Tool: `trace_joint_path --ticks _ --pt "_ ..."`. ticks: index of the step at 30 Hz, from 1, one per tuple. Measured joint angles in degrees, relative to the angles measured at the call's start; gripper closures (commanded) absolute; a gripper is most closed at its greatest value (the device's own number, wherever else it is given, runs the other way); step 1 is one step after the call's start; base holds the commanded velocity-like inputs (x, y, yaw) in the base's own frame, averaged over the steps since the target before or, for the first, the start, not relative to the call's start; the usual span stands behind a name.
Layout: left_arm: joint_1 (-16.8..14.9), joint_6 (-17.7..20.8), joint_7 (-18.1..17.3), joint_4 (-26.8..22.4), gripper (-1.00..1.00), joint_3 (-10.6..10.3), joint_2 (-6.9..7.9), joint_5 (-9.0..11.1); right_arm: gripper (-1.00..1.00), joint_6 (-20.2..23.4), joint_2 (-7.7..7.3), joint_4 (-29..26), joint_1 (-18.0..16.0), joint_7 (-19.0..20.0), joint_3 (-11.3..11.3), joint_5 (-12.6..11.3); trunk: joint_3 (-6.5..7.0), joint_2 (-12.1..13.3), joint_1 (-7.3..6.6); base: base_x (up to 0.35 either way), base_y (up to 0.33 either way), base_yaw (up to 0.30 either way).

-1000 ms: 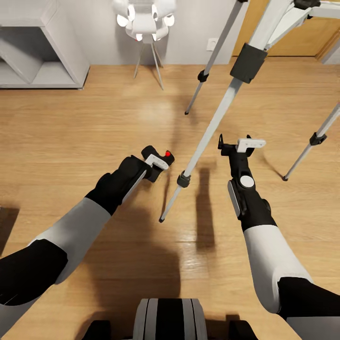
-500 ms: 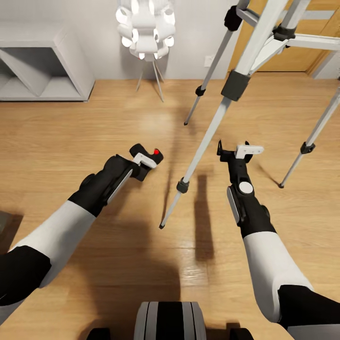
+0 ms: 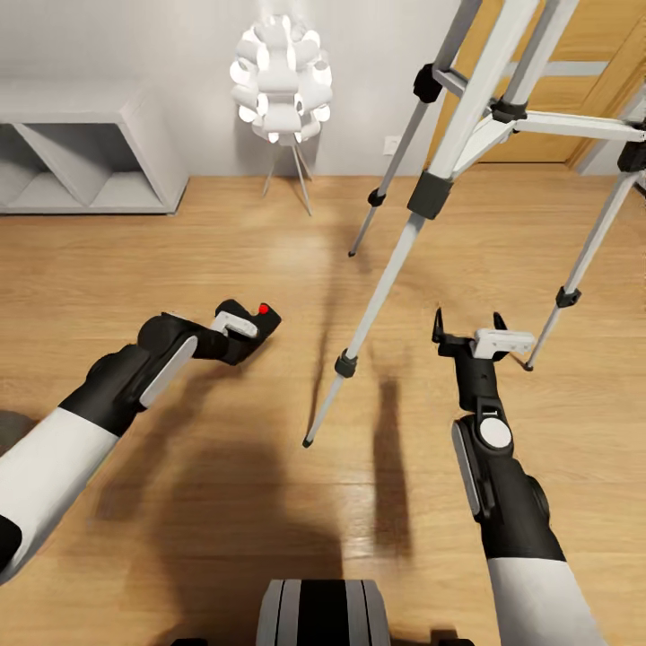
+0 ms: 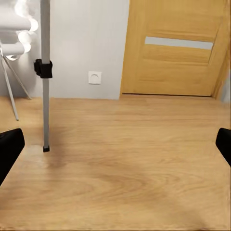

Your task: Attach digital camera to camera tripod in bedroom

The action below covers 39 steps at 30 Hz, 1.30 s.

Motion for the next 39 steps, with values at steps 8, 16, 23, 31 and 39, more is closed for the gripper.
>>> trace_joint_path --ticks 8,16,23,31,39 --pt "1.2 -0.02 -8.29 -4.09 1.0 -8.62 7.3 2.39 -1.0 -0.13 -0.02 -4.73 10.58 0.01 -0.03 0.01 1.78 0.11 -0.21 0.0 0.0 0.0" --pt "1.25 0.0 -9.13 -9.41 1.0 -9.59 19.18 16.44 -1.0 -0.41 0.05 -5.14 15.28 0.01 -0.02 -0.22 3.56 0.21 -0.42 0.0 0.0 0.0" --pt "1.31 -0.07 -9.14 -14.09 1.0 -13.89 23.24 19.54 -1.0 -0.23 0.06 -5.75 15.49 0.01 -0.02 -0.25 5.11 0.31 -0.59 0.0 0.0 0.0" --pt "1.28 -0.16 -9.05 -14.21 1.0 -15.16 23.33 19.52 -1.0 -0.03 0.07 -5.76 15.5 0.01 -0.02 -0.33 6.88 0.42 -0.8 0.0 0.0 0.0" --pt "1.29 -0.18 -8.98 -13.9 1.0 -15.09 24.63 19.29 -1.0 0.07 0.09 -5.76 15.5 0.01 -0.02 -0.42 8.65 0.52 -1.01 0.0 0.0 0.0"
